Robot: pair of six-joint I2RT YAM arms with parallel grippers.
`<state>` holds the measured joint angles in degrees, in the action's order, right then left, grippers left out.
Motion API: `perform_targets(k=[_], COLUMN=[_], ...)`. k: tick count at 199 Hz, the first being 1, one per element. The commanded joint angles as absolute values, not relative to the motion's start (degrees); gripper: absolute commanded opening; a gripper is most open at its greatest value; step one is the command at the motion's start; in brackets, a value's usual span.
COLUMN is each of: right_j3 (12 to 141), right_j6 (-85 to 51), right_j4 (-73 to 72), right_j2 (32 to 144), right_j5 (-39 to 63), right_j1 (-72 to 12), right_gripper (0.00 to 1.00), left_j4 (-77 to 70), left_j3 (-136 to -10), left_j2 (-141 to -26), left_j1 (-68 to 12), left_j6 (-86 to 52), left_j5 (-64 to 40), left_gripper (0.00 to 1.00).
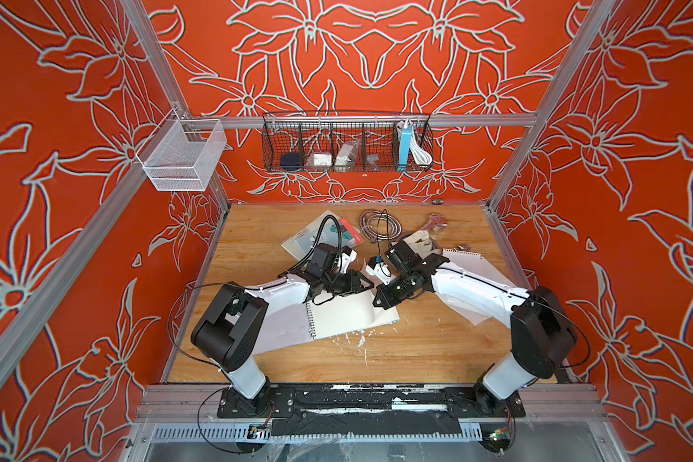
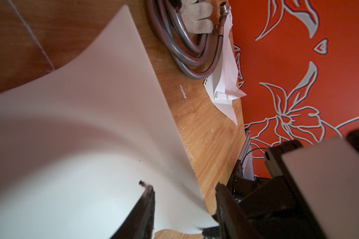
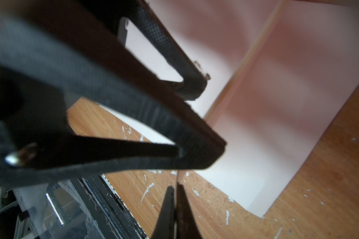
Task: Tear off pages from different notebooks
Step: Tear off the paper from the notebook.
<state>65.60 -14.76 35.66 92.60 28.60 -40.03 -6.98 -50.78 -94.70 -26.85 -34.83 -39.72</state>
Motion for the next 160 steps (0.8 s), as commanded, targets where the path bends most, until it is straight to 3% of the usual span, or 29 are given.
perform_targets(k=[1, 34, 68, 89, 108, 160], right_j3=[65.19, 65.3, 64.79, 64.28, 62.37, 58.04], right_j6=[-14.91, -14.85, -15.0, -15.97, -17.83, -23.33], right_j4=[35.77, 35.87, 36.03, 35.55, 32.55, 24.85], right_j2=[92.46, 92.39, 92.1, 90.94, 87.66, 85.74], right_j5=[29.28, 29.42, 28.84, 26.17, 24.63, 31.97], right_j1=[-40.51, -40.51, -40.48, -40.41, -39.39, -33.16], right_gripper=[0.0, 0.0, 0.0, 0.34, 0.48, 0.52], left_j4=[-7.73, -7.12, -7.82, -6.94, -5.22, -1.94], left_j3=[-50.42, -50.41, -49.83, -49.49, -49.4, -49.57], left_j2=[-93.91, -94.21, -94.31, -94.32, -94.53, -94.85], left_j1=[-26.81, -26.81, -26.83, -26.72, -26.74, -26.73], left_j6=[-34.7, -34.43, -34.64, -33.9, -33.04, -31.48], left_j5=[-40.41, -39.81, -38.96, -37.93, -37.44, -36.39], left_gripper=[0.33, 0.0, 0.0, 0.0, 0.0, 0.0])
